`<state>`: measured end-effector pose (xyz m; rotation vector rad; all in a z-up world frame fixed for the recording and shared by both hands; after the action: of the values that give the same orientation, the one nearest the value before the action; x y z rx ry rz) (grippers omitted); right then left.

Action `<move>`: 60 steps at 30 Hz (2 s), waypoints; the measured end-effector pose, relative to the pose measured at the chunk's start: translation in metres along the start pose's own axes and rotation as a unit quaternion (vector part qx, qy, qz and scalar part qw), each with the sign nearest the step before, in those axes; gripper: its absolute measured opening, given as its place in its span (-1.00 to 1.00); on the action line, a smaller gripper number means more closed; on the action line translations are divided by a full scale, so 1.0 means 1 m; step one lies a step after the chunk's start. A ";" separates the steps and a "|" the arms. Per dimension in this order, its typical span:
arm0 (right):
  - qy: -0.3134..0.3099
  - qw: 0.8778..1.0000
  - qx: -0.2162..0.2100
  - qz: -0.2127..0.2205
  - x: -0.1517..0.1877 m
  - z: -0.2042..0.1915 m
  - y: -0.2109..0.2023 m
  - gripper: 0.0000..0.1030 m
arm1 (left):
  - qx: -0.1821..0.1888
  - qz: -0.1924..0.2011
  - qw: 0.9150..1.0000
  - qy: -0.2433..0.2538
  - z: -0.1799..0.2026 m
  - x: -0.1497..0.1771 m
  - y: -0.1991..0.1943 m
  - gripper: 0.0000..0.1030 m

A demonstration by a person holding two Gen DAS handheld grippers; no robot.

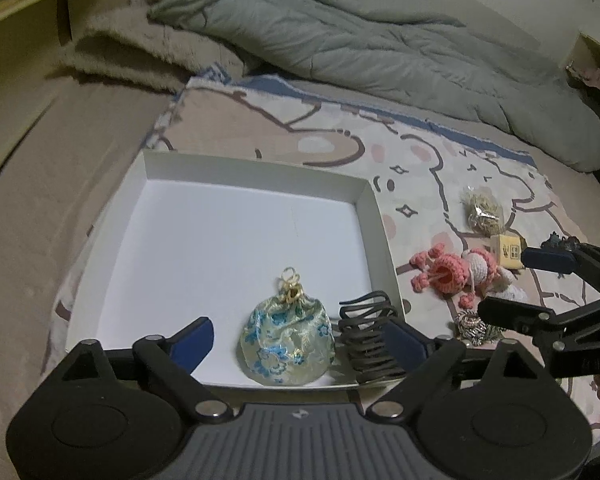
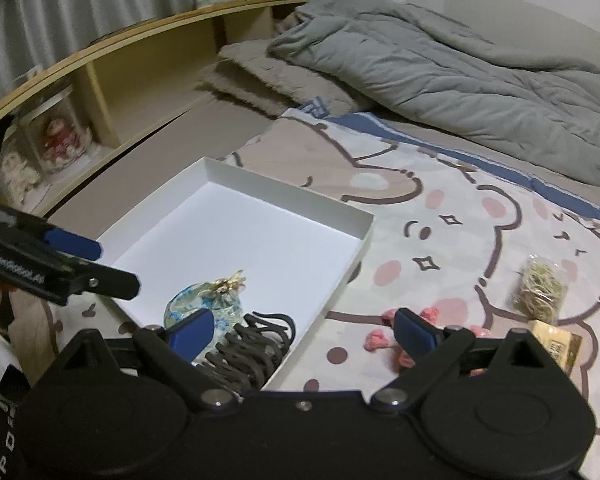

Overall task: Organize objects
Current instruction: 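Open both tools to release pouch and clip in the box, then withdraw, then grasp the braided pearl cord with the left tool while the right tool grasps the white crocheted bundle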

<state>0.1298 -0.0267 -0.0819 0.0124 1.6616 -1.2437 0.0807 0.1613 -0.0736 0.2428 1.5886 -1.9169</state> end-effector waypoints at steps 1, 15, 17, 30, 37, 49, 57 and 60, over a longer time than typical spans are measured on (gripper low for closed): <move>0.003 1.000 0.003 0.000 0.000 0.001 -0.002 0.92 | -0.002 0.005 1.000 0.001 0.001 0.000 -0.003 0.86; 0.003 0.998 0.057 0.011 0.003 0.008 -0.021 1.00 | -0.031 0.067 0.997 0.003 -0.001 -0.007 -0.027 1.00; 0.002 0.998 0.060 0.011 0.003 0.009 -0.023 1.00 | -0.033 0.070 0.997 0.004 0.000 -0.008 -0.028 1.00; 0.024 0.994 0.107 0.010 0.013 0.037 -0.034 1.00 | -0.012 0.078 0.997 0.023 0.037 -0.011 -0.018 1.00; 0.043 0.989 0.138 0.007 0.028 0.067 -0.047 1.00 | -0.005 0.074 0.996 0.042 0.066 -0.009 -0.004 1.00; 0.077 0.983 0.167 0.004 0.058 0.105 -0.062 1.00 | 0.018 0.065 0.995 0.069 0.119 -0.004 0.021 1.00; 0.113 0.978 0.175 -0.008 0.082 0.137 -0.063 1.00 | 0.041 0.030 0.995 0.083 0.155 0.012 0.044 1.00; 0.127 0.976 0.177 -0.008 0.090 0.148 -0.062 1.00 | 0.036 0.021 0.994 0.099 0.168 0.020 0.054 1.00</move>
<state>0.1566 -0.2086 -0.0944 0.3909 1.6334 -1.5894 0.1365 -0.0065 -0.0848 0.5076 1.6262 -1.9700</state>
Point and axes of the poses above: each gripper's, at about its wrist camera, not at the fingertips, and y roughly the way its jaws point, z to its right, x to its underside, the point moved 8 cm from there along y, roughly the way its jaws point, and after that the axes turned 13 degrees about -y, right-handed, at the moved point
